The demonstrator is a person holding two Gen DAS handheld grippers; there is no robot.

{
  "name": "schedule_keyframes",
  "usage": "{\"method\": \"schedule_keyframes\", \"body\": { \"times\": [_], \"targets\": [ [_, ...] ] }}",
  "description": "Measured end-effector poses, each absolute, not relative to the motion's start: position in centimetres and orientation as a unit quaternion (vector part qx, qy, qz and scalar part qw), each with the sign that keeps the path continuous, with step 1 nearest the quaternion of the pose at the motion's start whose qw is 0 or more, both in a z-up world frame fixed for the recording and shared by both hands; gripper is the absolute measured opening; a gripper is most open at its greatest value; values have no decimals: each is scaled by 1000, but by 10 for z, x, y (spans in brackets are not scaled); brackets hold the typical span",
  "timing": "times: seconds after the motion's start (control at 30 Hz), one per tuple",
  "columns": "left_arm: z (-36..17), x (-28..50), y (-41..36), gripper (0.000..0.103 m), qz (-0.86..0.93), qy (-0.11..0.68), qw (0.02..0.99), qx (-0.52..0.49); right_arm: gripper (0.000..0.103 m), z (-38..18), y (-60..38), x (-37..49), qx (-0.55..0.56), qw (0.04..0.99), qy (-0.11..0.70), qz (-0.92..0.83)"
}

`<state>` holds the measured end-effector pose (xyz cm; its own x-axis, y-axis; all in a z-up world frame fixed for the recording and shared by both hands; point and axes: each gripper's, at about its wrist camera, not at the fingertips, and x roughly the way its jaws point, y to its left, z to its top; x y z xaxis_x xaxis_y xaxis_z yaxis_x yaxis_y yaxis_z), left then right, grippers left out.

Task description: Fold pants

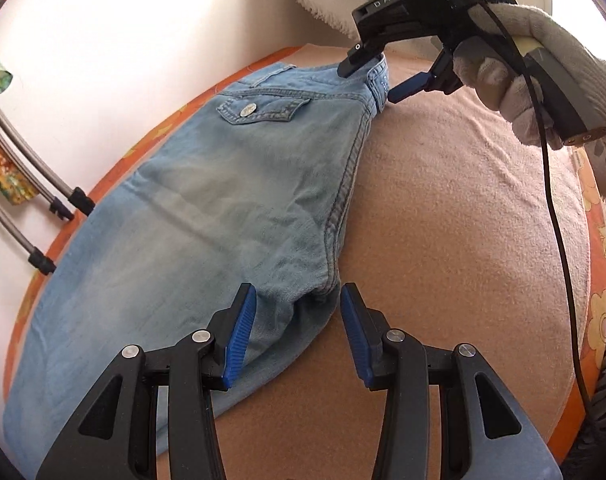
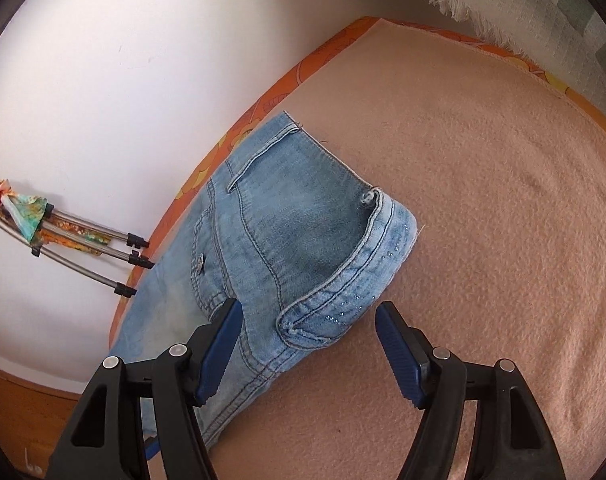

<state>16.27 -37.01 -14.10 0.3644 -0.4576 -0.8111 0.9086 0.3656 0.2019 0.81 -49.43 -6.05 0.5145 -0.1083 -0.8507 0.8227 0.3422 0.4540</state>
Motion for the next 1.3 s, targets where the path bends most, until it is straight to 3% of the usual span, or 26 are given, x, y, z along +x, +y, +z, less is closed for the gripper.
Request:
{"method": "schedule_keyframes", "body": {
  "times": [0.13, 0.23, 0.27, 0.3, 0.4, 0.57, 0.7, 0.77, 0.83, 0.93, 1.0, 1.3],
  "targets": [
    [-149, 161, -369, 43, -459, 331, 750, 343, 71, -68, -502, 12, 494, 721, 357, -331],
    [-148, 165, -368, 39, -466, 334, 748, 334, 46, -70, -504, 20, 482, 720, 364, -341],
    [-148, 169, -367, 23, -467, 337, 750, 326, 39, -70, -504, 22, 477, 723, 363, -343],
    [-149, 173, -367, 15, -470, 344, 748, 318, 33, -69, -503, 24, 473, 727, 361, -342],
    [-138, 183, -360, 9, -487, 358, 749, 271, 22, -54, -498, 29, 446, 750, 353, -337],
    [-125, 179, -354, 9, -508, 342, 749, 253, 15, -1, -473, 45, 316, 816, 342, -341],
    [-142, 190, -361, 11, -513, 387, 728, 239, 15, -16, -467, 50, 277, 802, 383, -366],
    [-146, 186, -363, 23, -514, 391, 724, 243, 15, -30, -467, 50, 253, 792, 405, -381],
    [-143, 178, -364, 28, -517, 383, 721, 257, 15, -43, -472, 44, 261, 781, 417, -385],
    [-130, 173, -355, 29, -518, 368, 726, 264, 23, -45, -475, 37, 259, 772, 434, -385],
    [-118, 180, -341, 30, -509, 365, 739, 247, 40, -35, -469, 36, 230, 773, 437, -399],
    [-66, 208, -235, 31, -423, 336, 819, 192, 42, 27, -422, 55, 156, 821, 413, -361]
  ]
}}
